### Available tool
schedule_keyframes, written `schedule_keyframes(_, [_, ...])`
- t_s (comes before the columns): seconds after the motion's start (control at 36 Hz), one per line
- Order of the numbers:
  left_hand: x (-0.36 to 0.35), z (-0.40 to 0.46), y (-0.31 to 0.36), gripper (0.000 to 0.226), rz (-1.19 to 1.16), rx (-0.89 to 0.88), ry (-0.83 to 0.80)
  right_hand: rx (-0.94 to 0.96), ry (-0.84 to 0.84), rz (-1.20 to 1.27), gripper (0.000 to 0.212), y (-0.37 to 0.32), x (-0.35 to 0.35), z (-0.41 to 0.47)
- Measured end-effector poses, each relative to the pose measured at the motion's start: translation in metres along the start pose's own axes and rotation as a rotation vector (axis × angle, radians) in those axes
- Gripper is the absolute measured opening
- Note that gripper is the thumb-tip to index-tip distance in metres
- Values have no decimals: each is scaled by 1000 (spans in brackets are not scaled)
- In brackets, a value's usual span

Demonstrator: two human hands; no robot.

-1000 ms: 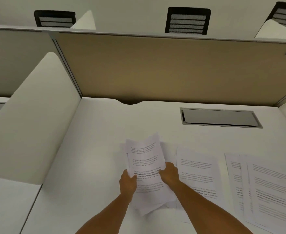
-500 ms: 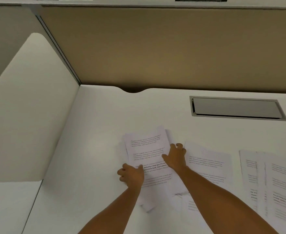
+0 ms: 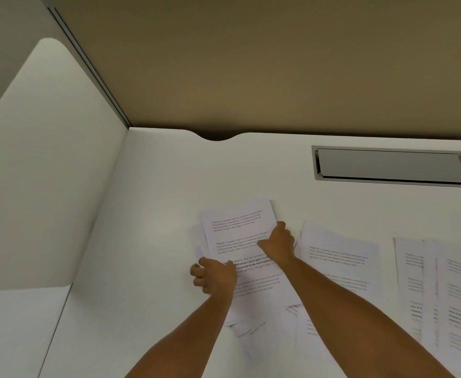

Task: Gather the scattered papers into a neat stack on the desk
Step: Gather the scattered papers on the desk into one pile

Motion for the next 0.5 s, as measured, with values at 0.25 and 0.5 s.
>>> schedule_keyframes(0.25, [12,10,-15,69,-338,64,-48,-54,-79,20,42,-2,-6,-8])
schedule_keyframes(0.5, [37,16,-36,24,-552,-52,-124,-78,-161,362,33,-3,0,-22])
Point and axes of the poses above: each hand's wrist, its own z-axis towards the middle knuckle, its own x-axis out of the back of the hand, y = z × x, the point moved 1 cm from there along z, towards the middle knuckle, and after that the axes turned 2 degrees about z, right-handed, at the moved point
